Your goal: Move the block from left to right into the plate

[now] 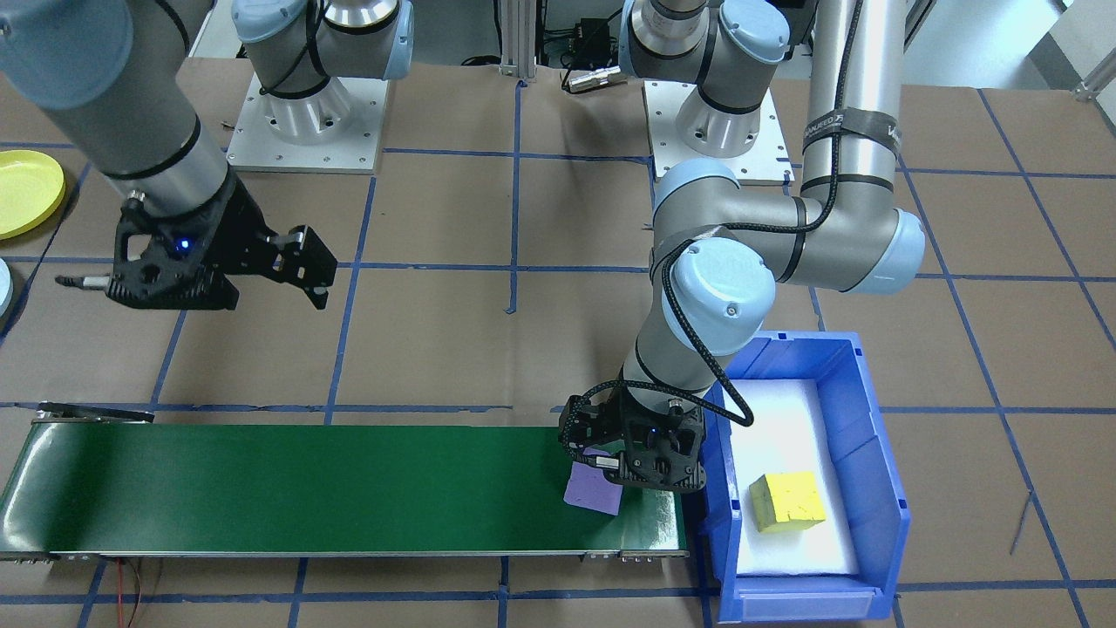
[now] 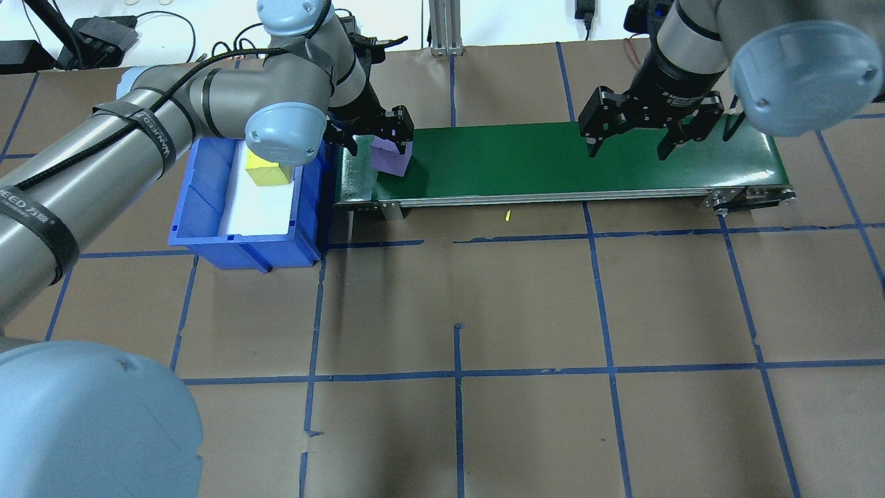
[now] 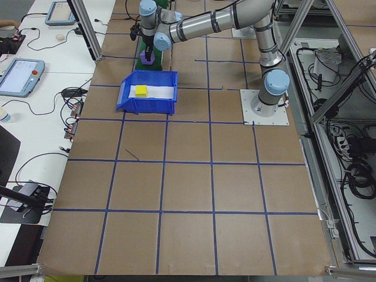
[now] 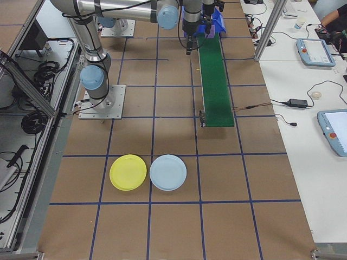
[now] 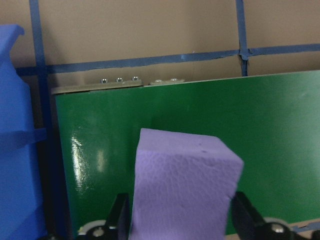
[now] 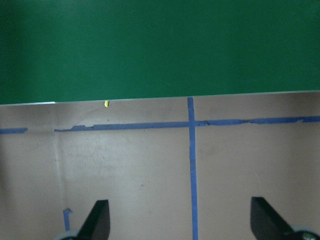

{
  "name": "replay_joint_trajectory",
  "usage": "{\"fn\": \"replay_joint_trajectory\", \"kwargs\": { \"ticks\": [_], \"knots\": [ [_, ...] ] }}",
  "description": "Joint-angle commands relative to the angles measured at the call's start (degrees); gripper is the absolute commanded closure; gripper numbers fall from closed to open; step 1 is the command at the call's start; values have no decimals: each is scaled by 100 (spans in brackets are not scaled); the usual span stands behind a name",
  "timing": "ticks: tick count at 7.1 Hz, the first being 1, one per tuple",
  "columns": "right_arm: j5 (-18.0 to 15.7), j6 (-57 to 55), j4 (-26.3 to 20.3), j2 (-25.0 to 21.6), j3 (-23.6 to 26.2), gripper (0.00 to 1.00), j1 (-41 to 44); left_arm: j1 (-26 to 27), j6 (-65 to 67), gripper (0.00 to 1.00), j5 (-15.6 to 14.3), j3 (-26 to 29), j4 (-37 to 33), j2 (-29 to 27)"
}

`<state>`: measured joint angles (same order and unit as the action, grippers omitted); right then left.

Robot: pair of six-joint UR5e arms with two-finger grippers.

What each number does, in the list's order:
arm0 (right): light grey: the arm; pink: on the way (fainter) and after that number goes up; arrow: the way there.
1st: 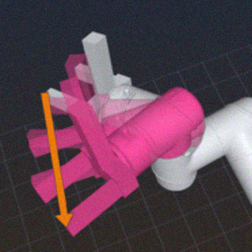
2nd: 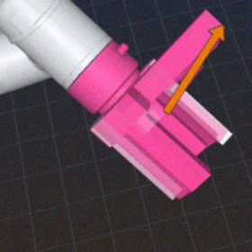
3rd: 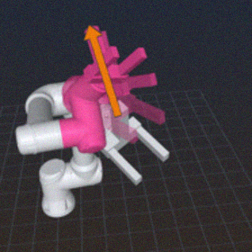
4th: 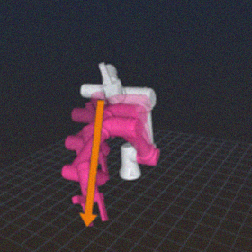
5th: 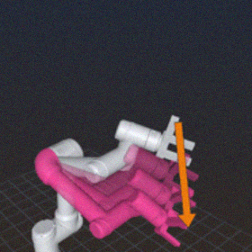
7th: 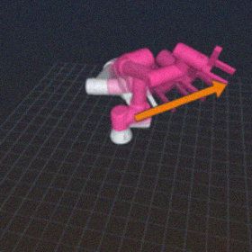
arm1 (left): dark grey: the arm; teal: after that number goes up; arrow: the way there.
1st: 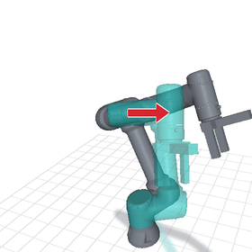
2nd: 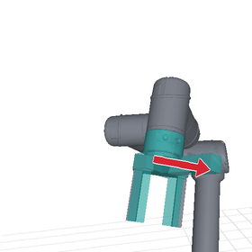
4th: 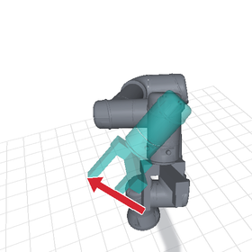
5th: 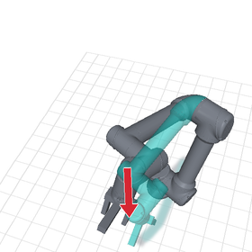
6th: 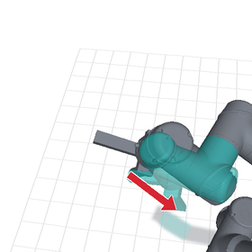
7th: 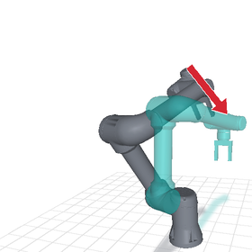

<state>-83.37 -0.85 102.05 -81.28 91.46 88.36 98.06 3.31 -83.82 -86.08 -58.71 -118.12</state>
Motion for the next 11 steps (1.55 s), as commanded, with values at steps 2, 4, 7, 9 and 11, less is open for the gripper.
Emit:
{"fn": "replay_joint_trajectory", "kwargs": {
  "ticks": [2,4,7,9,11],
  "knots": [
    [837,-1024,632,1139,-601,0,-3,-49,-23,0,-107,83,-158,542],
    [1296,-1252,1252,1569,-620,0,6,-635,-41,0,-573,380,-525,528],
    [1375,-1802,1432,1730,-630,0,23,-1559,-366,0,-539,444,-493,-25],
    [1595,-1770,1432,1721,-332,0,129,-1676,-287,0,-530,312,-484,-236],
    [1596,-1857,1423,1730,-278,0,129,-1676,-278,0,-503,233,-345,-439]
  ]
}}
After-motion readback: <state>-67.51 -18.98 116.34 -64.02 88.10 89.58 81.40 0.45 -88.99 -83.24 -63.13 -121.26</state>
